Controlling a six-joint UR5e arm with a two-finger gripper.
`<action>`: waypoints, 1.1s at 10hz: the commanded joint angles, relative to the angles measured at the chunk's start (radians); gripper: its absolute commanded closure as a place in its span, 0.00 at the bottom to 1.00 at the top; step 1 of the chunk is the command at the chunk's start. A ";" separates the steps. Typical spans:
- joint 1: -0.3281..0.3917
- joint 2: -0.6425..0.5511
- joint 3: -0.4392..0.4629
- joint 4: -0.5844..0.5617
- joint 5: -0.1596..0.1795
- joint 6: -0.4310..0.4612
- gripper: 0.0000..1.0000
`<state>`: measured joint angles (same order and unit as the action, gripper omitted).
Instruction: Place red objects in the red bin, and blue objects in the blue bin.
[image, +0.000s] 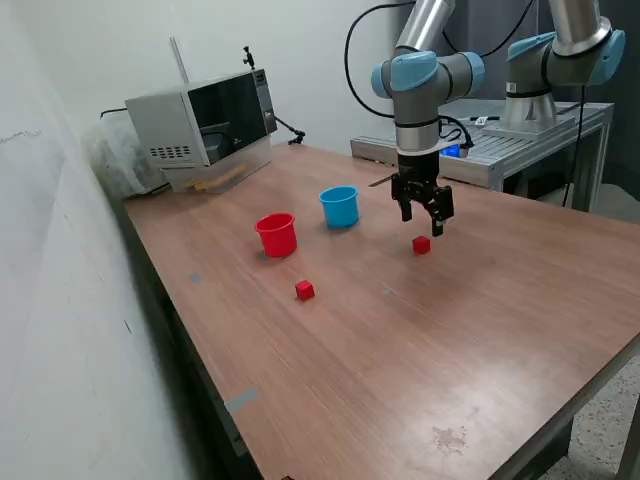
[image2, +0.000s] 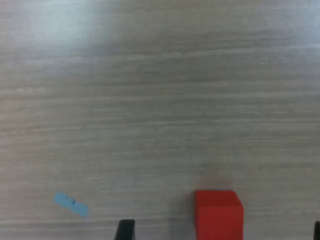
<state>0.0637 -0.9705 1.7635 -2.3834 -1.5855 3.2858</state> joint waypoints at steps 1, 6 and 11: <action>0.001 0.015 -0.005 -0.014 -0.001 0.000 0.00; 0.001 0.036 -0.009 -0.025 -0.001 0.000 0.00; -0.001 0.038 -0.007 -0.028 -0.001 0.000 1.00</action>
<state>0.0633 -0.9328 1.7551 -2.4111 -1.5861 3.2858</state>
